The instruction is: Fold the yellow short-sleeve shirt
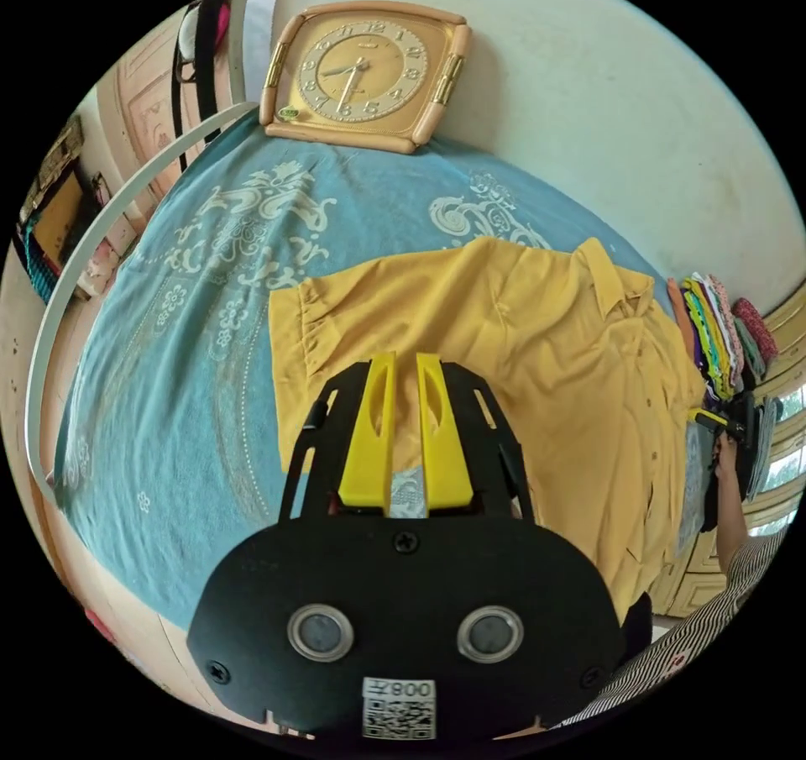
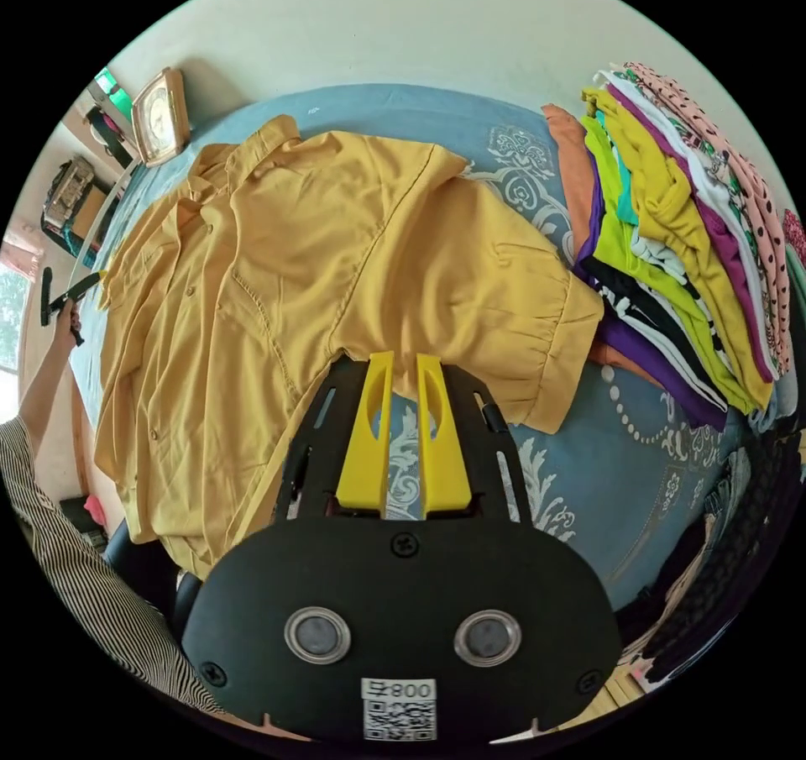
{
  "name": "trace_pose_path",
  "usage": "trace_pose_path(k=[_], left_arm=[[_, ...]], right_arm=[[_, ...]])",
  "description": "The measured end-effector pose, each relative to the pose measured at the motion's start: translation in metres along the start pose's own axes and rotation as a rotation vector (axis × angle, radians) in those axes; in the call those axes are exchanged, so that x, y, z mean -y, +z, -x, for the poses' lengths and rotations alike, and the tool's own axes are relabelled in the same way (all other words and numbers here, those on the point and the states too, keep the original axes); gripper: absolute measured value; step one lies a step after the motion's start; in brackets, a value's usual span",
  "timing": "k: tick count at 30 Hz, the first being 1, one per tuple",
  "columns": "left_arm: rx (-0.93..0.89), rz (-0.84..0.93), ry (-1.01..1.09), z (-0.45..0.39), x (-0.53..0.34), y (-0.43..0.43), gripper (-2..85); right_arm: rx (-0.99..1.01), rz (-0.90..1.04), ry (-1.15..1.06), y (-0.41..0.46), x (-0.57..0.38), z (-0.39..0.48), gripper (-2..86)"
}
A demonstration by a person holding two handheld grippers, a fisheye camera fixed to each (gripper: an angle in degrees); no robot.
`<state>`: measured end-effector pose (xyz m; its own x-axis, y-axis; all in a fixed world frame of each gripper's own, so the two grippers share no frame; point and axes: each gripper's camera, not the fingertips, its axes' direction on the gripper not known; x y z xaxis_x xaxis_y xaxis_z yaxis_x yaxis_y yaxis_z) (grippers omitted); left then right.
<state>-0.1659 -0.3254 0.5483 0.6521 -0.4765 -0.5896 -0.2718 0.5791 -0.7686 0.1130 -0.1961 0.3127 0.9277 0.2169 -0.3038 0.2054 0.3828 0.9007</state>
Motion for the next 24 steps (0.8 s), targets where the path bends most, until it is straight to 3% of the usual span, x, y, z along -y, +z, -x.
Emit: trace_pose_path(k=[5, 8, 13, 24], left_arm=[[-0.240, -0.043, 0.200, -0.070, 0.026, -0.003, 6.0], [-0.305, 0.015, 0.321, -0.122, 0.052, 0.019, 5.5], [-0.332, 0.100, 0.367, -0.181, 0.086, 0.056, 3.0], [-0.233, 0.064, 0.310, -0.206, 0.114, 0.041, 0.6]], right_arm=[[-0.006, -0.115, -0.034, -0.031, 0.016, 0.028, 5.7], [0.127, -0.139, -0.145, -0.032, 0.045, 0.058, 3.9], [0.163, -0.114, -0.292, -0.003, 0.119, 0.132, 1.7], [0.113, -0.052, -0.281, 0.018, 0.200, 0.182, 0.2]])
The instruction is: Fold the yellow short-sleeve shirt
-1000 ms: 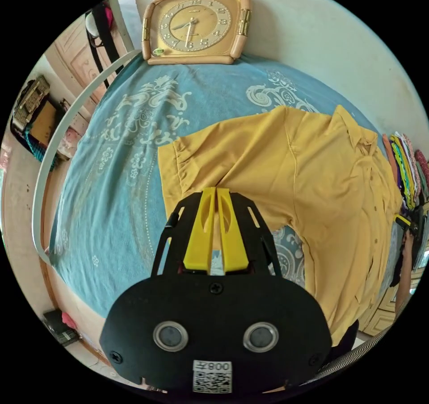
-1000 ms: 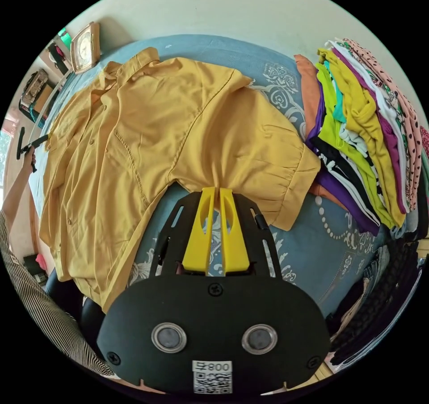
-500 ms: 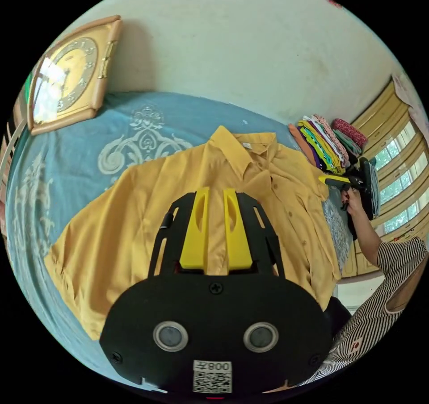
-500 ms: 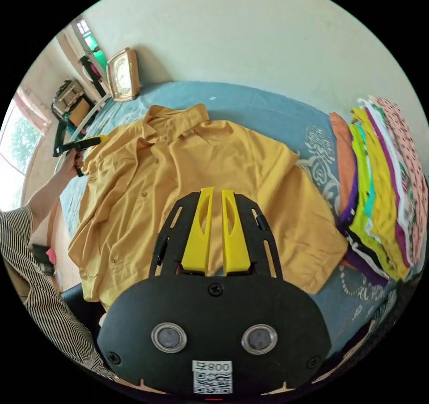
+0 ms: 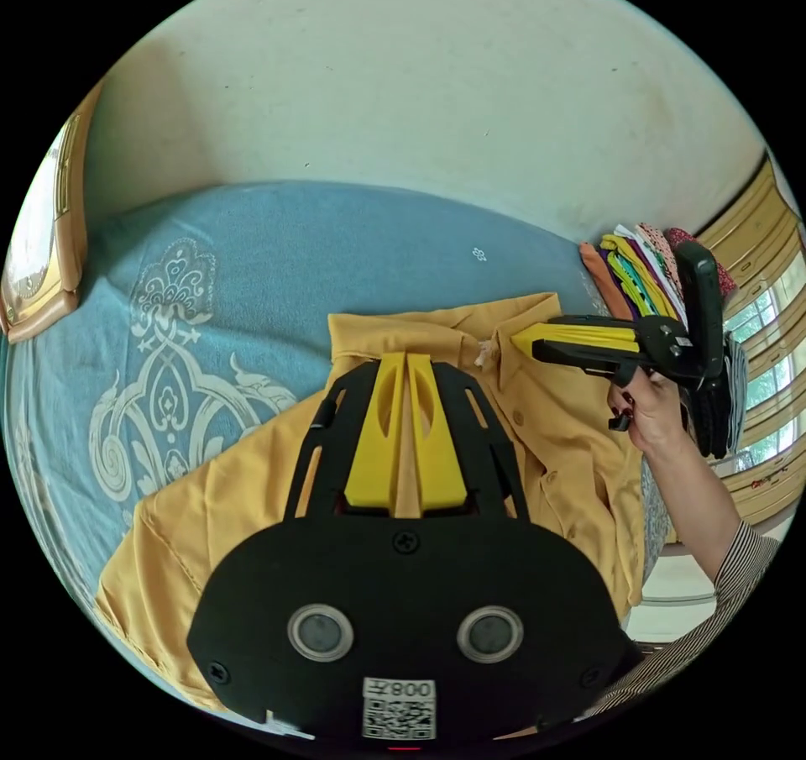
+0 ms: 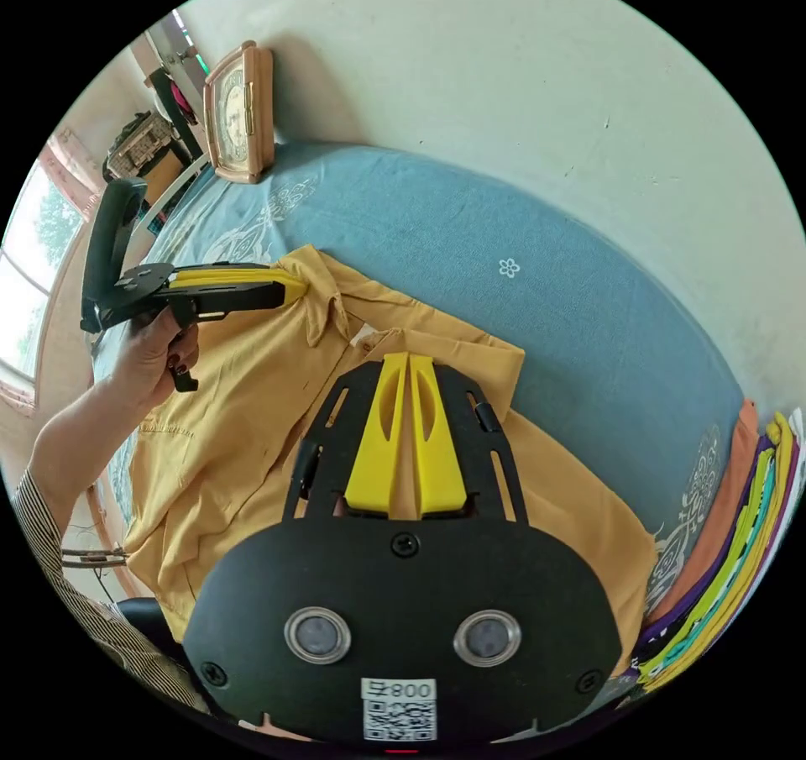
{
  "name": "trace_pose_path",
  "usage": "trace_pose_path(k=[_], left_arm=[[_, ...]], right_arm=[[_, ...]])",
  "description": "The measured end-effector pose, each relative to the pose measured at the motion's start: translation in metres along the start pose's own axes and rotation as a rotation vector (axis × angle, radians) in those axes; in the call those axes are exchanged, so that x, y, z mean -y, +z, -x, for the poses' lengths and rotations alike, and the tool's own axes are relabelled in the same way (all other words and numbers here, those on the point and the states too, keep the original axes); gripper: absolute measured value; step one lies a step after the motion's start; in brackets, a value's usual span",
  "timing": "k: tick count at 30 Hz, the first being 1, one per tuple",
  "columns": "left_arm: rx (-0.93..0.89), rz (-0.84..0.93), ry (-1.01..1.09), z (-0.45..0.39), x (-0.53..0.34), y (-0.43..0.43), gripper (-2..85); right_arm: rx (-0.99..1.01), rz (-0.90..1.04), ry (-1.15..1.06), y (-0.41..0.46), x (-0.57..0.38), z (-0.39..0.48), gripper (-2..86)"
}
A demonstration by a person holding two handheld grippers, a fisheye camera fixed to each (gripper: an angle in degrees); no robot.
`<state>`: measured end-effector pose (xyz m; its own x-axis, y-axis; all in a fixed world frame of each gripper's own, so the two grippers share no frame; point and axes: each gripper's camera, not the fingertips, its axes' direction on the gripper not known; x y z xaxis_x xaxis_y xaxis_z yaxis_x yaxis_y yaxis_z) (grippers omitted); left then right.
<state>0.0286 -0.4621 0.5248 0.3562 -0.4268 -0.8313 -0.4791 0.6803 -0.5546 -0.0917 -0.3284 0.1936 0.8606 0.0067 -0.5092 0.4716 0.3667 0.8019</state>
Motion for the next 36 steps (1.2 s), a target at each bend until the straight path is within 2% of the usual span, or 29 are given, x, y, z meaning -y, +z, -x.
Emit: trace_pose_path(k=[4, 9, 11, 14, 17, 21, 24, 27, 30, 33, 36], left_arm=[[0.003, -0.005, -0.024, -0.006, -0.005, -0.017, 1.2], [-0.108, -0.062, 0.010, -0.016, -0.036, -0.068, 3.4], [-0.235, -0.064, 0.051, -0.021, -0.077, -0.100, 5.0], [-0.296, -0.027, 0.057, -0.030, -0.146, -0.139, 6.6], [-0.404, 0.070, 0.011, -0.045, -0.222, -0.168, 7.9], [-0.447, 0.162, -0.056, -0.078, -0.309, -0.204, 9.1], [-0.404, 0.217, -0.088, -0.107, -0.364, -0.233, 9.7], [-0.338, 0.274, -0.095, -0.131, -0.400, -0.249, 9.9], [-0.264, 0.340, -0.076, -0.149, -0.422, -0.262, 9.9], [-0.223, 0.281, -0.140, -0.154, -0.446, -0.304, 9.6], [-0.108, 0.206, -0.231, -0.153, -0.480, -0.353, 9.6]], right_arm=[[0.068, -0.017, 0.068, -0.011, -0.007, -0.001, 0.4], [0.092, -0.097, 0.059, -0.053, -0.044, 0.015, 1.2], [0.120, -0.137, 0.044, -0.073, -0.069, 0.025, 1.7], [0.196, -0.170, 0.032, -0.101, -0.124, 0.045, 2.4], [0.308, -0.107, 0.016, -0.112, -0.183, 0.078, 2.9], [0.413, 0.061, 0.009, -0.119, -0.266, 0.145, 3.7], [0.428, 0.157, 0.014, -0.125, -0.317, 0.194, 4.5], [0.330, 0.259, -0.017, -0.131, -0.351, 0.234, 5.0], [0.362, 0.258, 0.042, -0.154, -0.377, 0.250, 4.9], [0.307, 0.261, 0.074, -0.178, -0.406, 0.261, 5.4], [0.340, 0.274, 0.095, -0.192, -0.428, 0.274, 5.7]])
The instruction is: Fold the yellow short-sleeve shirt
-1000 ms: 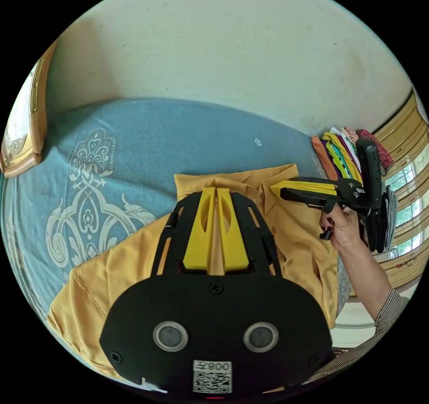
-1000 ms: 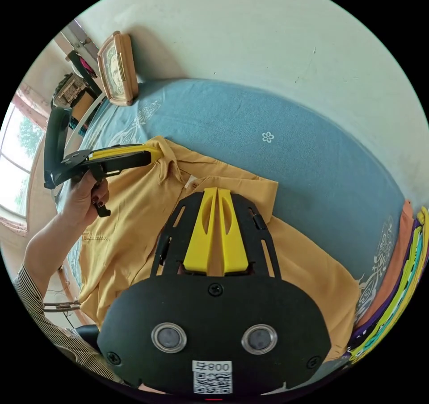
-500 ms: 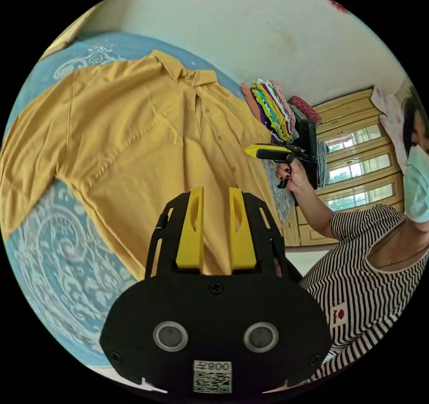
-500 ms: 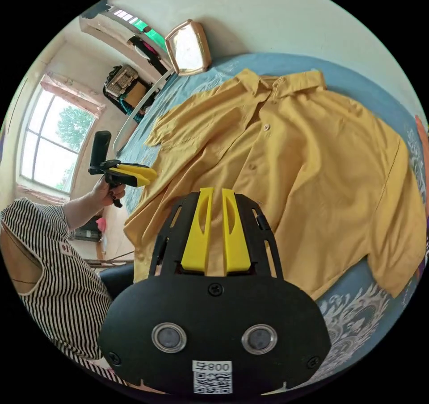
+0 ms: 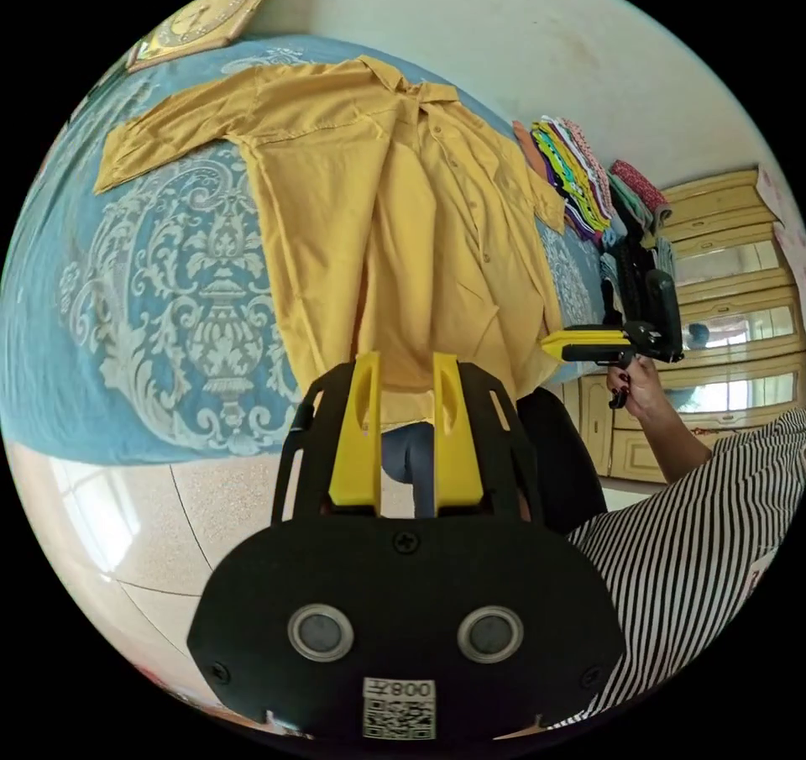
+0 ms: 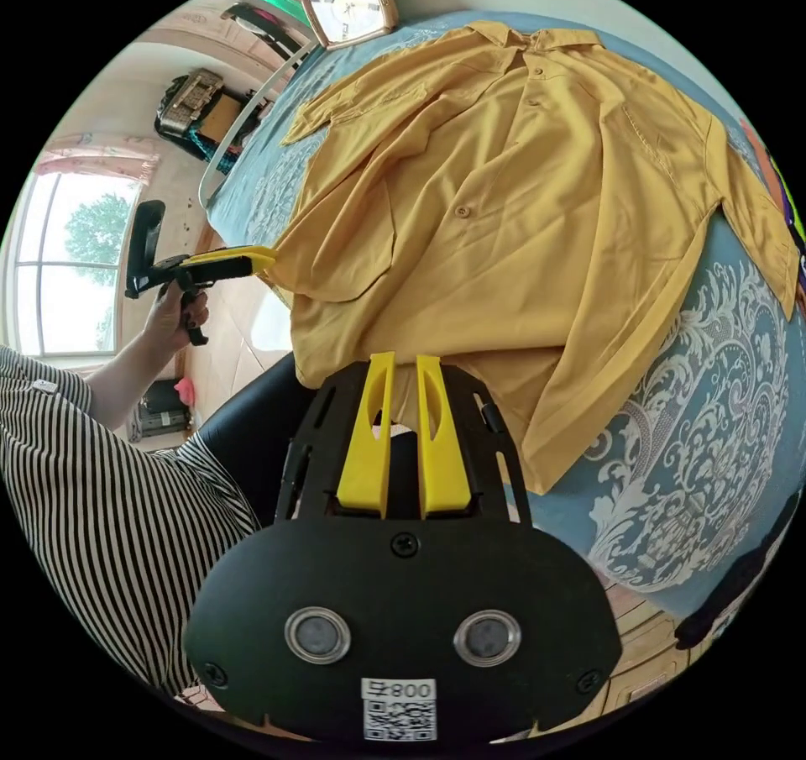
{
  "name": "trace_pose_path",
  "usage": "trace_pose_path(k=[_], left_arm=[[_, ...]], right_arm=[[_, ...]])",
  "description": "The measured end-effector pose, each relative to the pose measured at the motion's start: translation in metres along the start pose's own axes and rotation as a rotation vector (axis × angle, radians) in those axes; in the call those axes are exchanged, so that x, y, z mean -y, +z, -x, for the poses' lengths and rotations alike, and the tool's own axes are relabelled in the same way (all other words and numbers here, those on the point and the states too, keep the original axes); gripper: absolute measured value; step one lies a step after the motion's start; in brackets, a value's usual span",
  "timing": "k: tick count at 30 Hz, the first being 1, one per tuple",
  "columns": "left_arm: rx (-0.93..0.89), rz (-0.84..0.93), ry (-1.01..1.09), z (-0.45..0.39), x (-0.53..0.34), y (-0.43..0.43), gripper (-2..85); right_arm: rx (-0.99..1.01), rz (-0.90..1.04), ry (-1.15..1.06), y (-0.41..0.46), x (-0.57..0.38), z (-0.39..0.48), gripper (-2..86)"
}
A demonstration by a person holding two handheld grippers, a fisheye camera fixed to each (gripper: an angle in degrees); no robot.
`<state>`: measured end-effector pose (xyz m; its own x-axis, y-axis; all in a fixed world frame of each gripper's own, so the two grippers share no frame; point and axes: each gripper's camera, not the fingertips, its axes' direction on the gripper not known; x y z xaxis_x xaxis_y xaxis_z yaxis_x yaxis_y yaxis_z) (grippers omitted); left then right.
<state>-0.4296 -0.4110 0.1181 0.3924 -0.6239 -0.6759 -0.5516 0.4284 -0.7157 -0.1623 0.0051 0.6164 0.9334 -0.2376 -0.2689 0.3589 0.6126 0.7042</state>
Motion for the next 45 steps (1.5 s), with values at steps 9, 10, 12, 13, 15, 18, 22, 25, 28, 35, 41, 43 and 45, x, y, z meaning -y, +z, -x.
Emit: trace_pose_path(k=[9, 10, 12, 13, 15, 18, 22, 25, 28, 35, 41, 43, 45], left_arm=[[-0.012, 0.030, -0.179, 0.018, -0.049, -0.038, 7.9], [0.028, 0.052, -0.193, 0.015, -0.052, -0.042, 5.9], [0.040, 0.033, -0.193, 0.011, -0.061, -0.058, 3.0], [0.036, 0.004, -0.203, 0.010, -0.068, -0.073, 2.3], [0.055, -0.037, -0.224, 0.012, -0.081, -0.097, 1.8], [0.050, -0.064, -0.281, 0.022, -0.100, -0.122, 2.2], [-0.010, -0.068, -0.318, 0.016, -0.117, -0.136, 5.9], [-0.041, -0.167, -0.232, -0.022, -0.125, -0.156, 7.0], [-0.084, -0.093, -0.009, -0.088, -0.114, -0.144, 7.5], [0.071, 0.140, 0.395, -0.216, -0.080, -0.084, 8.1], [0.171, 0.204, 0.429, -0.250, -0.073, -0.079, 2.8], [0.141, 0.188, 0.413, -0.256, -0.073, -0.088, 1.7], [0.115, 0.169, 0.405, -0.262, -0.075, -0.098, 1.2]], right_arm=[[-0.053, -0.023, -0.127, 0.003, -0.002, 0.083, 7.0], [-0.064, -0.013, -0.133, 0.003, 0.000, 0.090, 7.0], [-0.074, -0.008, -0.130, 0.002, -0.002, 0.099, 7.0], [-0.073, -0.007, -0.133, 0.000, -0.005, 0.103, 7.0], [-0.079, 0.002, -0.132, 0.000, -0.012, 0.109, 7.0], [-0.078, 0.040, -0.116, 0.005, -0.025, 0.116, 7.0], [-0.084, 0.056, -0.097, 0.000, -0.043, 0.128, 7.1], [-0.129, 0.028, -0.093, -0.013, -0.057, 0.138, 7.1], [-0.176, 0.004, -0.112, -0.020, -0.063, 0.149, 7.3], [-0.310, 0.058, -0.232, -0.002, -0.061, 0.186, 7.9], [-0.365, 0.042, -0.246, -0.004, -0.074, 0.194, 5.1], [-0.328, 0.027, -0.225, -0.014, -0.080, 0.189, 3.2], [-0.277, 0.004, -0.202, -0.024, -0.086, 0.184, 2.5]])
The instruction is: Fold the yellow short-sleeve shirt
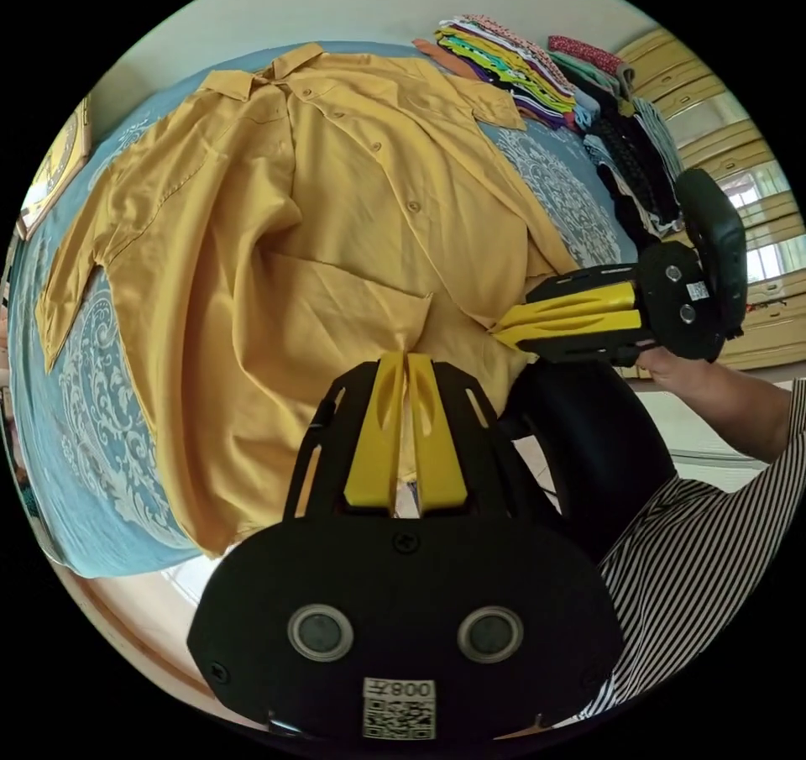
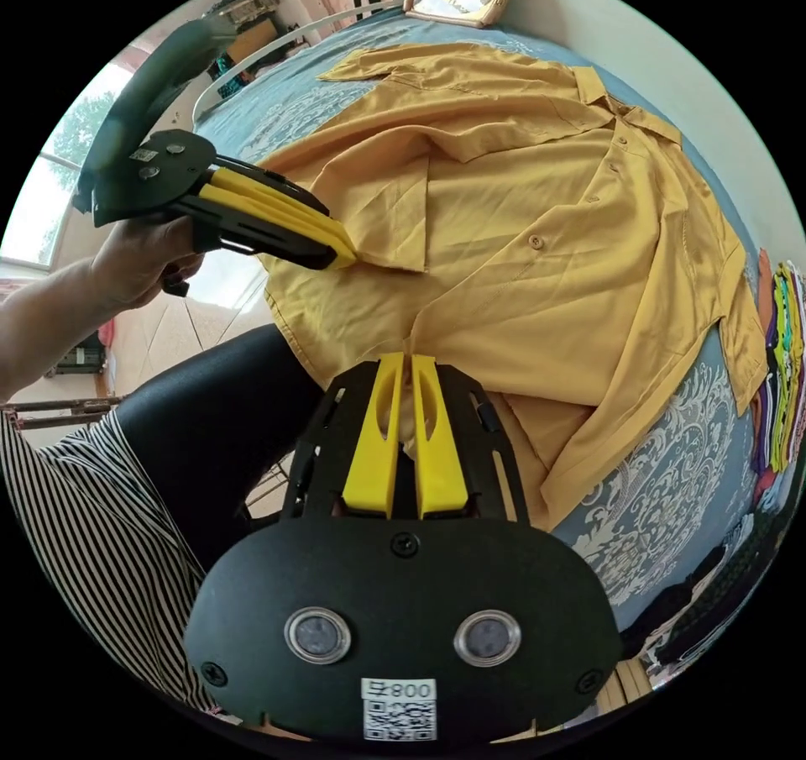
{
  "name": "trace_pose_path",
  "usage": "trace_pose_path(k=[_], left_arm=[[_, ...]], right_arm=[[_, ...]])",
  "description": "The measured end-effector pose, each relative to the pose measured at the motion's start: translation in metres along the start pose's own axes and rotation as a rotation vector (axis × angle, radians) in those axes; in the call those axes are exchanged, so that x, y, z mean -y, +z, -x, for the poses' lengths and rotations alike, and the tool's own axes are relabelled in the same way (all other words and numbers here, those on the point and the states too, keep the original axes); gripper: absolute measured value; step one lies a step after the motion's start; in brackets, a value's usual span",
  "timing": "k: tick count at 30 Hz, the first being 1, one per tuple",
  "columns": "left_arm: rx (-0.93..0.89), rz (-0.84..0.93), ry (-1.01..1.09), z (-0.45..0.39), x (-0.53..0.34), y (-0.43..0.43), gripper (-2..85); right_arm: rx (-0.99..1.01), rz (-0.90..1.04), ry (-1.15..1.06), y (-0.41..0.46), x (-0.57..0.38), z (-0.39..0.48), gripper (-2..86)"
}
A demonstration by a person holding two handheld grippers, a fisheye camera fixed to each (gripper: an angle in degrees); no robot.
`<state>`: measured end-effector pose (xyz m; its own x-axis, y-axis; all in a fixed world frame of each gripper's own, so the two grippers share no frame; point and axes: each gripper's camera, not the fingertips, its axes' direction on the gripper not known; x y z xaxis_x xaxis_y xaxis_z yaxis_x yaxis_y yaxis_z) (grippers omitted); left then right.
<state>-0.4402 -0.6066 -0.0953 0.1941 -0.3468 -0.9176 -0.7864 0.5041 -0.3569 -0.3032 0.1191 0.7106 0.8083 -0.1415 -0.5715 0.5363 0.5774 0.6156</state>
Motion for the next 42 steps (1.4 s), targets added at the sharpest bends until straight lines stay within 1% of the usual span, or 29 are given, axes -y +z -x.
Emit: trace_pose_path(k=[4, 8, 13, 15, 17, 19, 22, 26, 29, 32, 36, 38, 40, 42], left_arm=[[-0.065, -0.076, -0.002, -0.015, -0.005, -0.030, 0.7], [-0.174, -0.144, 0.058, -0.035, -0.008, -0.058, 0.5], [-0.256, -0.124, 0.149, -0.059, -0.006, -0.065, 0.4], [-0.272, -0.086, 0.171, -0.066, -0.002, -0.059, 0.5], [-0.204, -0.005, 0.163, -0.071, 0.003, -0.044, 0.8], [-0.162, 0.064, 0.140, -0.073, 0.007, -0.032, 1.2], [-0.165, 0.122, 0.126, -0.078, 0.010, -0.025, 1.9], [-0.150, 0.070, 0.132, -0.092, 0.016, -0.041, 2.8], [-0.191, 0.000, 0.142, -0.104, 0.030, -0.055, 3.8], [-0.192, -0.034, 0.150, -0.114, 0.051, -0.056, 4.6], [-0.156, 0.025, 0.143, -0.120, 0.074, -0.035, 5.1], [-0.133, 0.123, 0.128, -0.122, 0.082, -0.013, 4.8], [-0.124, 0.099, 0.104, -0.123, 0.083, -0.014, 3.9], [-0.157, 0.093, 0.085, -0.124, 0.086, -0.018, 3.7]], right_arm=[[0.102, -0.071, 0.079, -0.023, -0.019, -0.019, 1.8], [0.175, -0.151, 0.125, -0.048, -0.037, -0.032, 1.6], [0.225, -0.210, 0.096, -0.071, -0.059, -0.033, 1.7], [0.228, -0.179, 0.066, -0.064, -0.058, -0.030, 1.8], [0.208, -0.125, 0.057, -0.047, -0.056, -0.029, 2.0], [0.210, -0.020, 0.059, -0.017, -0.050, -0.033, 2.4], [0.245, 0.096, 0.057, 0.009, -0.047, -0.035, 3.4], [0.212, 0.097, 0.051, 0.007, -0.051, -0.040, 4.6], [0.272, 0.078, 0.075, 0.001, -0.053, -0.054, 5.4], [0.311, 0.042, 0.095, -0.009, -0.054, -0.066, 5.8], [0.242, -0.024, 0.145, -0.032, -0.060, -0.088, 5.7], [0.181, -0.031, 0.173, -0.034, -0.063, -0.104, 5.6], [0.105, 0.029, 0.195, -0.024, -0.065, -0.120, 5.5], [0.054, 0.053, 0.242, -0.022, -0.073, -0.129, 4.8]])
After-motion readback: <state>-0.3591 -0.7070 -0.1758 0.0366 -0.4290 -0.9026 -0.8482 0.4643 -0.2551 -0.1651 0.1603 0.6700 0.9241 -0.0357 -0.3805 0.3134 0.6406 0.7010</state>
